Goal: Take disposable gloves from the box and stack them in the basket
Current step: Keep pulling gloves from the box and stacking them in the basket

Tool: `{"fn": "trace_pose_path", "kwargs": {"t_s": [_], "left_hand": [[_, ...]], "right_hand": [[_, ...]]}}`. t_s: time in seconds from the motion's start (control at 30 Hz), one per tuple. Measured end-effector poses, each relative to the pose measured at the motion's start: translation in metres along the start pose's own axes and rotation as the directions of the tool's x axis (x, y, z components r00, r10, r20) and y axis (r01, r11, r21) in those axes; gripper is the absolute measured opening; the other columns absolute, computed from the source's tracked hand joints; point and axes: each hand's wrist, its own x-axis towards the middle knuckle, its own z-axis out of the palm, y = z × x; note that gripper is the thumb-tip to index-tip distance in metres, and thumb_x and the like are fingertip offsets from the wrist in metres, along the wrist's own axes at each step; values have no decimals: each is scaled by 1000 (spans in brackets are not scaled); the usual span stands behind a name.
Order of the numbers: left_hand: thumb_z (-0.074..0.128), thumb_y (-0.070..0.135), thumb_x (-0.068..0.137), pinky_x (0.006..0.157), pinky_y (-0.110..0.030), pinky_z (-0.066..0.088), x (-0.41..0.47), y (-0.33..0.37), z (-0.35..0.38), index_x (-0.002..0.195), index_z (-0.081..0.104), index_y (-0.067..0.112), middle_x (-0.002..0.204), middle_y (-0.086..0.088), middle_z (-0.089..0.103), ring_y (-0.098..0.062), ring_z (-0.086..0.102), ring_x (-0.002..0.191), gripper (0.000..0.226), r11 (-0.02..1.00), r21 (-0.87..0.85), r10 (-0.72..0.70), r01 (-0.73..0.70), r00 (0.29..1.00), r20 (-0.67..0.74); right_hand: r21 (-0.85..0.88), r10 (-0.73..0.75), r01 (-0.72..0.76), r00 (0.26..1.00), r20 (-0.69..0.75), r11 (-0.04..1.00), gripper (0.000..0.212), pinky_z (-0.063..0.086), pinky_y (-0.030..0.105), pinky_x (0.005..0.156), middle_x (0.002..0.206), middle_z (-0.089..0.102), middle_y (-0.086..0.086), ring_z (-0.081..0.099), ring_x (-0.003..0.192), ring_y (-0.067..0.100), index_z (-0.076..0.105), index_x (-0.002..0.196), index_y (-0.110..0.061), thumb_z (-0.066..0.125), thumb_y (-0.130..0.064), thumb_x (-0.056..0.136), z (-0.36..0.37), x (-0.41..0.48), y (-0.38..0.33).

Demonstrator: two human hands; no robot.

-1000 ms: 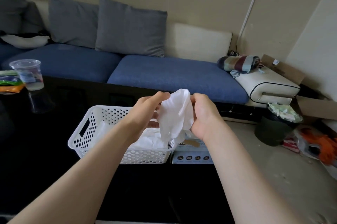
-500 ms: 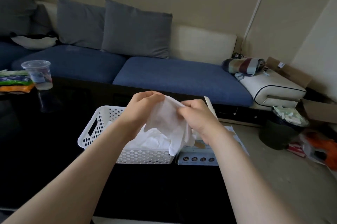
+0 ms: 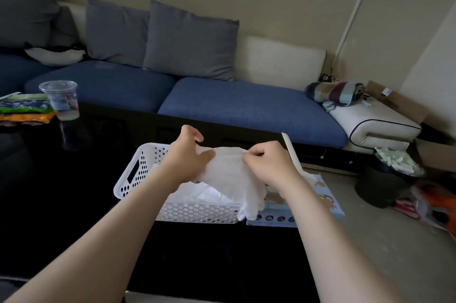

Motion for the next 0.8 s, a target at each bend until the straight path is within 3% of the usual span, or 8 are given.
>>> {"fn": "trace_pose_path", "kwargs": {"t_s": [0.13,0.2,0.33,0.43,0.57,0.63,0.7,0.8], "left_hand": [[67,24,101,66,-40,59,6,-10,-9,120,37,27,111,-5,52,-26,61,92,36,996,48,76,-74,996,-42],[66,20,102,69,-37,55,7,-9,-11,119,37,27,112,-6,52,-22,57,90,35,987,28,162,-161,983,-91],[71,24,99,70,-40,55,4,-2,-15,115,44,30,108,-4,60,-26,62,93,32,952,-138,251,-272,956,-151],[70,22,100,59,-39,55,0,3,-19,112,51,29,105,-13,71,-36,66,82,23,910,-355,200,-215,977,-80],[67,17,103,49,-31,45,-1,7,-24,113,55,19,95,-14,70,-23,61,78,15,812,-570,141,-126,990,-19],[66,16,104,51,-31,45,0,9,-25,111,57,19,94,-9,68,-24,62,80,11,765,-640,112,-71,993,24],[65,16,104,53,-29,48,0,11,-24,107,61,21,93,-3,69,-18,65,80,8,761,-648,83,-17,994,72],[65,13,103,48,-22,46,-2,13,-20,102,66,21,93,0,69,-7,65,74,8,770,-629,7,104,985,172]], "right_hand": [[-81,-52,44,993,-102,996,20,47,24,57,78,74,-3,68,71,13,81,87,-19,64,-22,98,13,6,-2],[-106,-50,37,992,-115,994,18,51,27,60,82,74,-3,69,76,13,80,91,-23,64,-20,99,19,10,-4],[-53,-38,33,995,-95,998,20,44,23,61,93,70,-1,64,84,11,76,99,-18,57,-11,102,24,12,-8],[196,67,-64,998,-12,979,26,44,31,68,93,69,3,62,85,21,71,96,-9,46,-10,98,24,15,-14],[440,196,-251,966,168,862,6,40,43,73,78,56,11,53,72,27,56,76,-17,53,-22,78,17,10,-22],[530,219,-315,946,237,787,5,42,39,68,70,54,11,53,62,26,54,67,-17,58,-21,69,11,6,-22],[572,211,-322,944,253,755,17,43,32,61,62,50,8,50,53,24,51,57,-16,56,-15,74,3,1,-23],[600,198,-311,948,248,737,55,41,19,45,45,43,3,43,35,16,43,36,-18,45,-4,89,-9,-2,-24]]}}
